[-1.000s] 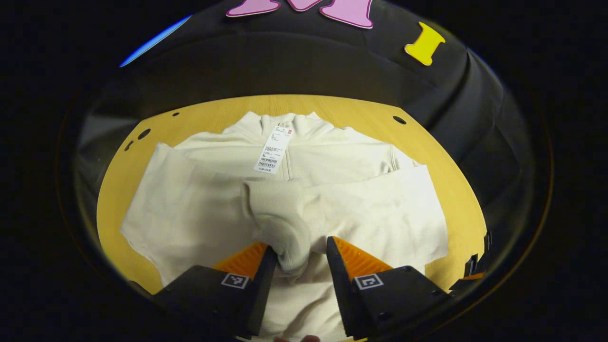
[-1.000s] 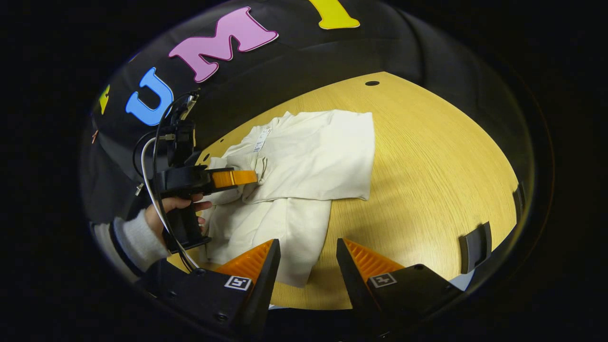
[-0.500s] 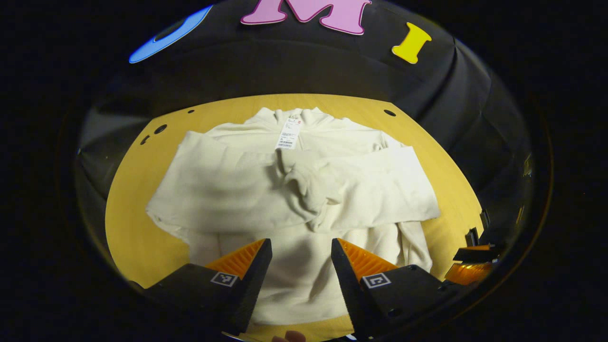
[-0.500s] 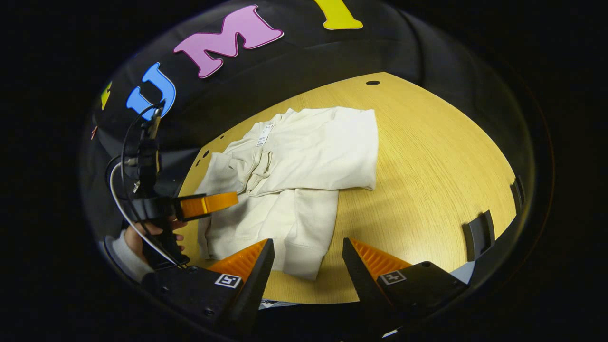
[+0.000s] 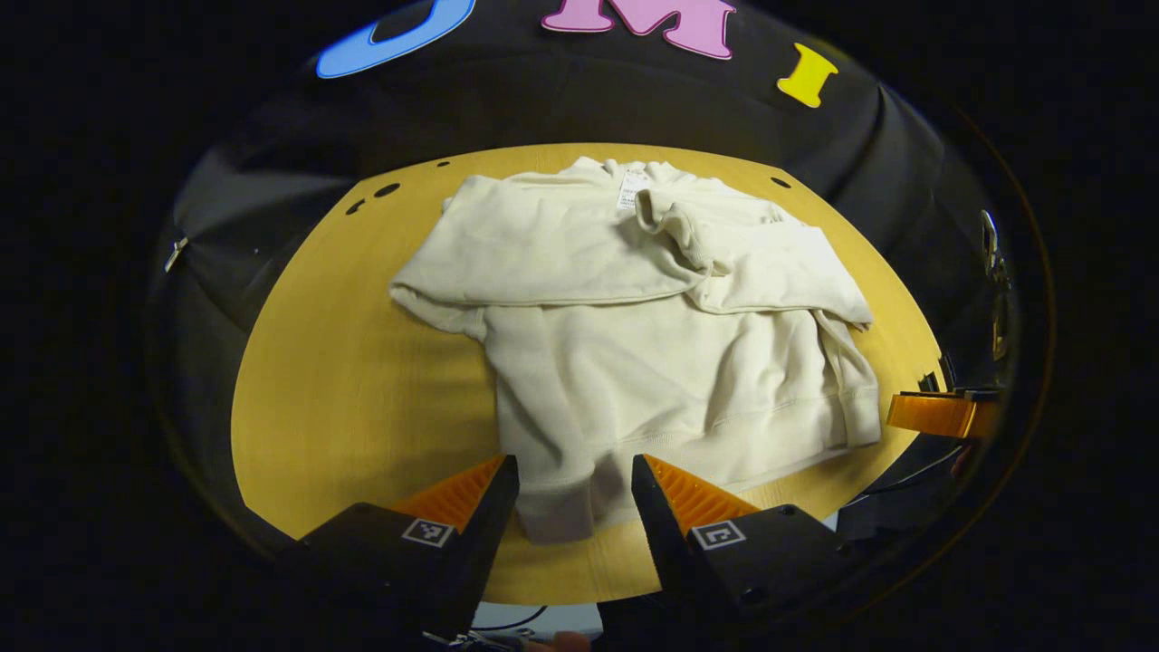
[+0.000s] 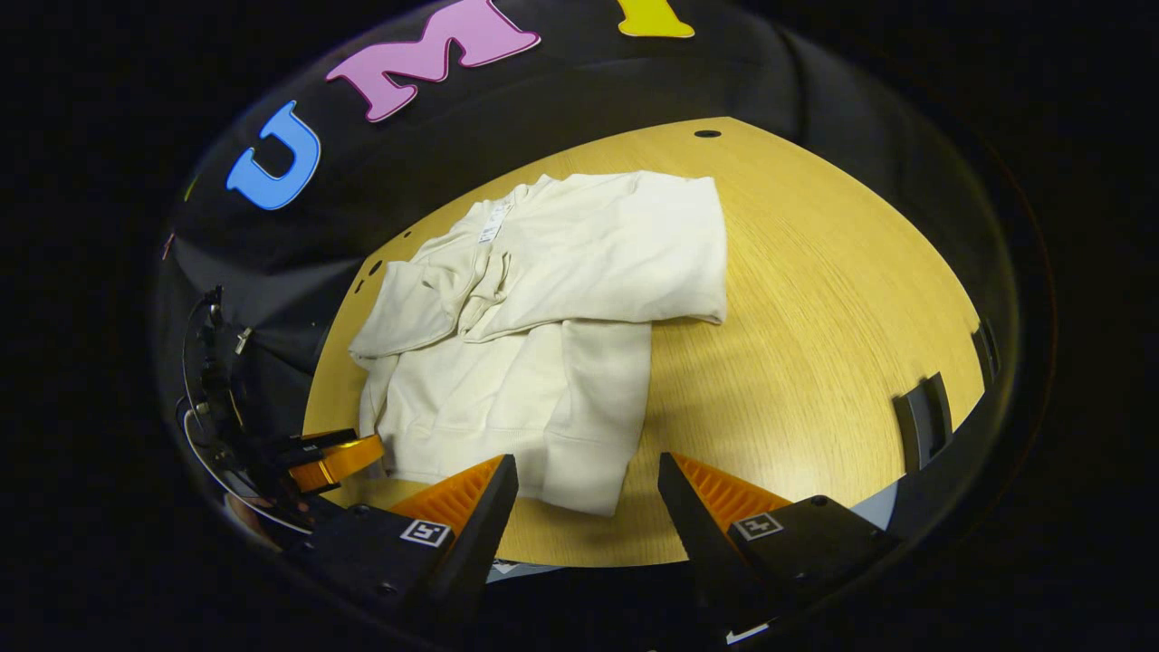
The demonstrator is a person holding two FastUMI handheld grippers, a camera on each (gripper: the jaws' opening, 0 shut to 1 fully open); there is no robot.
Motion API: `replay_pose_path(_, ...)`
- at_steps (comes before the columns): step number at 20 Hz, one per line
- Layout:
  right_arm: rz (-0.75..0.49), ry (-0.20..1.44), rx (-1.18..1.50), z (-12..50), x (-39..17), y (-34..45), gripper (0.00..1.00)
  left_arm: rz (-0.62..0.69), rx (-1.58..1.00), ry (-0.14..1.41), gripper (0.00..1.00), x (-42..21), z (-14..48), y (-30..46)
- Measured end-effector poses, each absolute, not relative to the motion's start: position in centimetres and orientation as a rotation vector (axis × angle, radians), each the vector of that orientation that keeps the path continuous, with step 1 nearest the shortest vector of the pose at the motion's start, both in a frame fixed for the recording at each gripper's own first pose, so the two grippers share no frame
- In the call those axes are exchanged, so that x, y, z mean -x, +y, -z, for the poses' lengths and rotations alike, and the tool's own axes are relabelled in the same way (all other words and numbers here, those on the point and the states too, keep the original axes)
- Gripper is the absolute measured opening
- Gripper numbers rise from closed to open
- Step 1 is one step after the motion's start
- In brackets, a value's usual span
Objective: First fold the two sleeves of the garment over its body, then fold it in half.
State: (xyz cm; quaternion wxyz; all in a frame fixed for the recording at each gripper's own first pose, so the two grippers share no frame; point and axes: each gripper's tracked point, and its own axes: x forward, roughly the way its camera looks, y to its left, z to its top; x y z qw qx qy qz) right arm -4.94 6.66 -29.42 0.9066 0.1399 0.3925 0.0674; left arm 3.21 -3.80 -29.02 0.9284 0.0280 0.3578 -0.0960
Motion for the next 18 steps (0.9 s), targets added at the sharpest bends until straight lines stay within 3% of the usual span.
replay_pose_path(9, -0.077, 0.905, -0.164, 33.5, 3.1, 7.6, 0.96, 0.168, -0.179, 0.766, 0.78, -4.8, 31.0, -3.6)
replay_pose_path(12, -0.048, 0.881, -0.072, 33.6, 2.2, 7.4, 0.9, 0.152, -0.148, 0.749, 0.81, -4.8, 31.1, -3.5)
replay_pose_path(18, -0.04, 0.787, 0.029, 33.8, 1.6, 8.1, 0.95, 0.131, -0.123, 0.732, 0.82, -4.8, 31.4, -3.6)
